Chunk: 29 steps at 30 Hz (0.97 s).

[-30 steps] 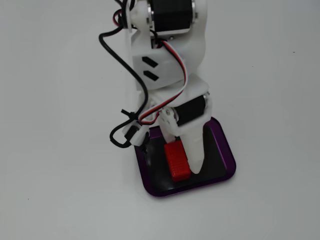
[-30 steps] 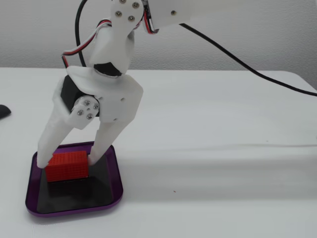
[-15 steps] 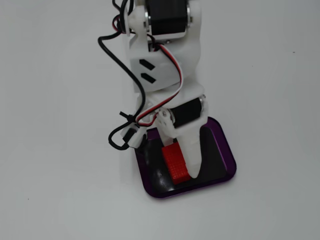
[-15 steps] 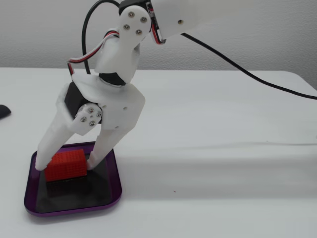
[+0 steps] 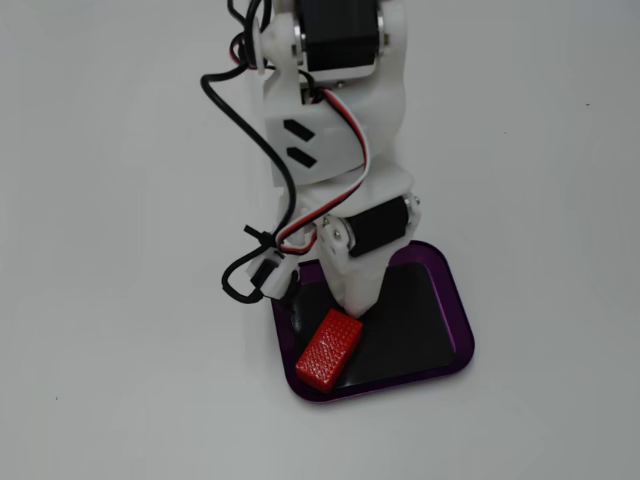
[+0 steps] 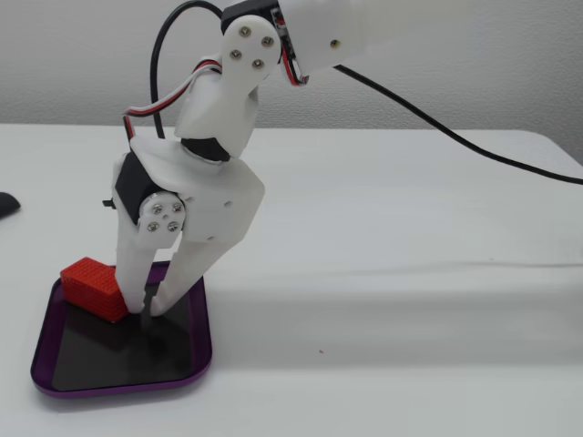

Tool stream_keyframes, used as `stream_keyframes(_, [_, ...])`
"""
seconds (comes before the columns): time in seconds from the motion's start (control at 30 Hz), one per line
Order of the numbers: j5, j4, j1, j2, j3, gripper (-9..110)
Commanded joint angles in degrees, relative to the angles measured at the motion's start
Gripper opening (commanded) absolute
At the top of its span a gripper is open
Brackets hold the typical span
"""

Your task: Remove the cube from the box.

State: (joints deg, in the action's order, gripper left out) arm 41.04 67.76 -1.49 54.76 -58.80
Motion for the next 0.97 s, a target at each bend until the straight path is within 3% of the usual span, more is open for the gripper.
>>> stream_keyframes(0.0, [0.0,0.9,0.4,1.1,0.2,0])
stream_keyframes(0.2, [0.7,9.2,0.4,4.5,9.1,2])
stream_keyframes(0.43, [7.5,14.6,0.5,7.9,13.4,20])
stream_keyframes(0.93, [16.1,11.8,-2.5,-1.6,13.4,20])
